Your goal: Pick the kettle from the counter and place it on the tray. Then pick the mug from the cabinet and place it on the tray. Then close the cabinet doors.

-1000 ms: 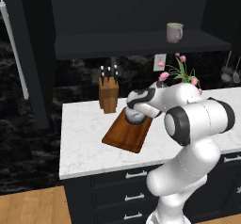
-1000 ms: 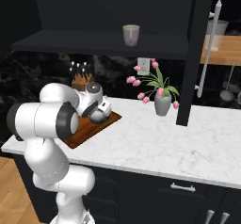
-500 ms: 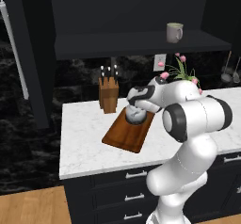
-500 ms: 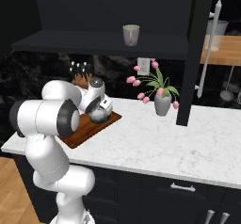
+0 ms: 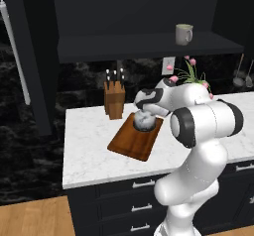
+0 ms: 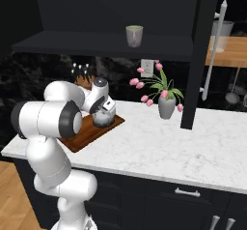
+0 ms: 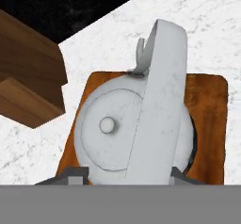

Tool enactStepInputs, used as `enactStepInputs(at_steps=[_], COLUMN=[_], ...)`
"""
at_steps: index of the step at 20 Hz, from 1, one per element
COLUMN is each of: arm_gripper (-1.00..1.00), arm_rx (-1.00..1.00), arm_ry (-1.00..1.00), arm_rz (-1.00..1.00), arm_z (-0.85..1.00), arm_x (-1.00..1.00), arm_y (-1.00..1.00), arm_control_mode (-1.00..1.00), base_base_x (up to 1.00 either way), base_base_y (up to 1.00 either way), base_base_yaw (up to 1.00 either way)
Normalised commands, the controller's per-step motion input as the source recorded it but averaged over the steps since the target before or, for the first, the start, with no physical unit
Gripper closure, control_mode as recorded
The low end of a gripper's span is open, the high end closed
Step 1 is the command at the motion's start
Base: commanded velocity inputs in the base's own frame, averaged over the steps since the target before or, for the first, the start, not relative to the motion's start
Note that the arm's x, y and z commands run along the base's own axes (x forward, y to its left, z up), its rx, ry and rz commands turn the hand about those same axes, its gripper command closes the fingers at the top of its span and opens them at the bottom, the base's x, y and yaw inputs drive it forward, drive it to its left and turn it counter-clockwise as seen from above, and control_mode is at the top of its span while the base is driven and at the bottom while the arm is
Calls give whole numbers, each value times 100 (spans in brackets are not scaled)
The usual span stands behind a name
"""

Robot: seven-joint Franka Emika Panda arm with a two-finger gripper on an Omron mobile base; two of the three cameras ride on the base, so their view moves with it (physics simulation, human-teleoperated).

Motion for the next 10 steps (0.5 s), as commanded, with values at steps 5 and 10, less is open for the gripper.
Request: enactStepInputs(at_steps=[5,10], arm_gripper=[-100,-100], arm_rx=[0,0], arm_ry=[0,0], arm_rz=[-5,-1], arm_z=[0,23], arm_x=[-6,-14], arm_y=[0,0], arm_control_mode=[-100,-100], base_base_x=[0,0], base_base_y=[0,0], base_base_yaw=[0,0])
